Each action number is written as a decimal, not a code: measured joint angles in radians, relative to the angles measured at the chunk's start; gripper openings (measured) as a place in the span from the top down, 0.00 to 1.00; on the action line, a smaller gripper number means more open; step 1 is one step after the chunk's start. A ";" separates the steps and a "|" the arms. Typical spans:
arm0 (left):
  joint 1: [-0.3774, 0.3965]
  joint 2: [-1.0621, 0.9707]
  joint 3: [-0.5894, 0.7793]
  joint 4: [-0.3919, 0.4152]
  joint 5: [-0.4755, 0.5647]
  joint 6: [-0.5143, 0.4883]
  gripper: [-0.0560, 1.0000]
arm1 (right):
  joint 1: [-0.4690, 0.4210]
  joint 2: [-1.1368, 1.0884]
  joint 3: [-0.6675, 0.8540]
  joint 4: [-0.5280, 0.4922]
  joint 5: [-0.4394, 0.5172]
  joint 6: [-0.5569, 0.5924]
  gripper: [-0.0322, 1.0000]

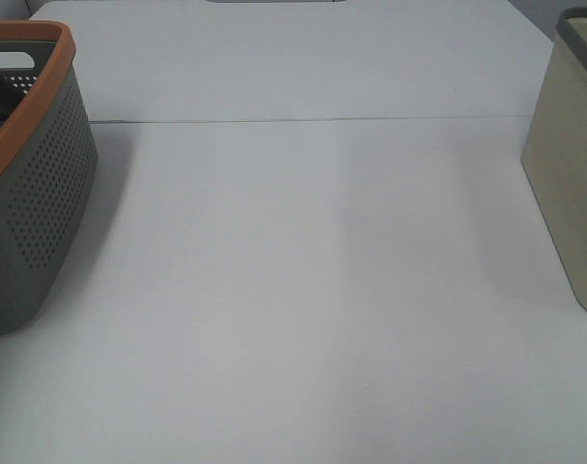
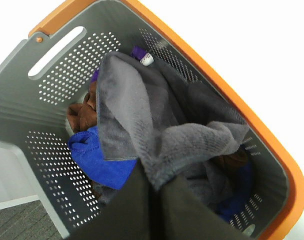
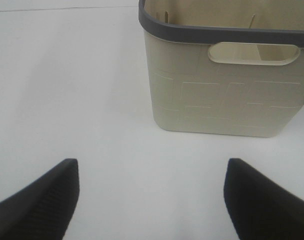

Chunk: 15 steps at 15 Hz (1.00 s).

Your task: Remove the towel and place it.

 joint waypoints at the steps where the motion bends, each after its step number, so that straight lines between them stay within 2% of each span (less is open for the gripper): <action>1: 0.000 -0.012 0.000 -0.019 0.001 -0.001 0.95 | 0.000 0.000 0.000 0.013 0.000 0.000 0.28; 4: 0.000 -0.035 -0.018 -0.082 0.004 -0.008 0.95 | 0.000 0.010 -0.028 0.025 -0.005 -0.047 0.28; 5: 0.000 -0.035 -0.044 -0.103 0.004 -0.019 0.95 | 0.000 0.045 -0.047 0.044 -0.007 -0.054 0.28; 7: -0.028 -0.035 -0.120 -0.125 0.005 -0.036 0.95 | -0.001 0.178 -0.087 0.087 -0.019 -0.137 0.28; 13: -0.158 -0.036 -0.246 -0.128 0.003 -0.061 0.95 | -0.001 0.420 -0.160 0.399 -0.112 -0.384 0.28; 15: -0.210 -0.036 -0.287 -0.128 -0.070 -0.094 0.95 | -0.001 0.467 -0.180 0.487 -0.158 -0.474 0.28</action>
